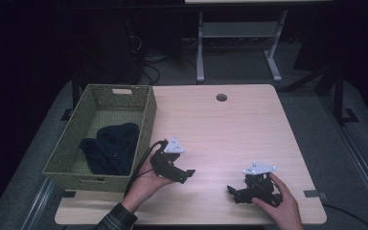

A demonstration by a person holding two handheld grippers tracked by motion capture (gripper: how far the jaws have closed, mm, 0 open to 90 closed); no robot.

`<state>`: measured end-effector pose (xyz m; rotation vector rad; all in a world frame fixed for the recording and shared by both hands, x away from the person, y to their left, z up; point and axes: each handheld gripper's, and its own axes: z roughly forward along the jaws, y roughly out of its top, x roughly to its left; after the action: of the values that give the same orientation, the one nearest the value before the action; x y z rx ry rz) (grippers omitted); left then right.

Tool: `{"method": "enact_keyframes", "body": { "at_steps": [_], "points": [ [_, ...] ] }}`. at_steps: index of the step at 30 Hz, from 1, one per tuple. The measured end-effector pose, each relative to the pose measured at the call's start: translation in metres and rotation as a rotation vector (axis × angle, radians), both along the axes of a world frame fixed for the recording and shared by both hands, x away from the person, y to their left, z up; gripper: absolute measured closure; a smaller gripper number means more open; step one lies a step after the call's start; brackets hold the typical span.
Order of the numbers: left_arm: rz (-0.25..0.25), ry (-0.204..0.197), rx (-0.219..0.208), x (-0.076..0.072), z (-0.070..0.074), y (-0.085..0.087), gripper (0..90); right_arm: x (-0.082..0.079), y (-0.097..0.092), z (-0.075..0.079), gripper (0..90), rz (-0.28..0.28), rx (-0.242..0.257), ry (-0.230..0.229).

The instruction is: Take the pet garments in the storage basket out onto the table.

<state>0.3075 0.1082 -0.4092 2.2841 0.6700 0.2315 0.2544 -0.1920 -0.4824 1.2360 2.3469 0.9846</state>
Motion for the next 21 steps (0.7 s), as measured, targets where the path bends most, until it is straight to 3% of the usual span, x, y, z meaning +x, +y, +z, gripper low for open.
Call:
{"method": "enact_keyframes", "body": {
  "at_steps": [7, 21],
  "points": [
    [0.000, 0.016, 0.006, 0.001, 0.005, 0.000, 13.9, 0.000, 0.000, 0.000, 0.0, 0.000, 0.000, -0.001],
    [0.008, 0.005, -0.010, 0.005, 0.027, 0.004, 14.0, 0.000, 0.000, 0.000, 0.0, 0.001, 0.000, -0.002]
  ]
}}
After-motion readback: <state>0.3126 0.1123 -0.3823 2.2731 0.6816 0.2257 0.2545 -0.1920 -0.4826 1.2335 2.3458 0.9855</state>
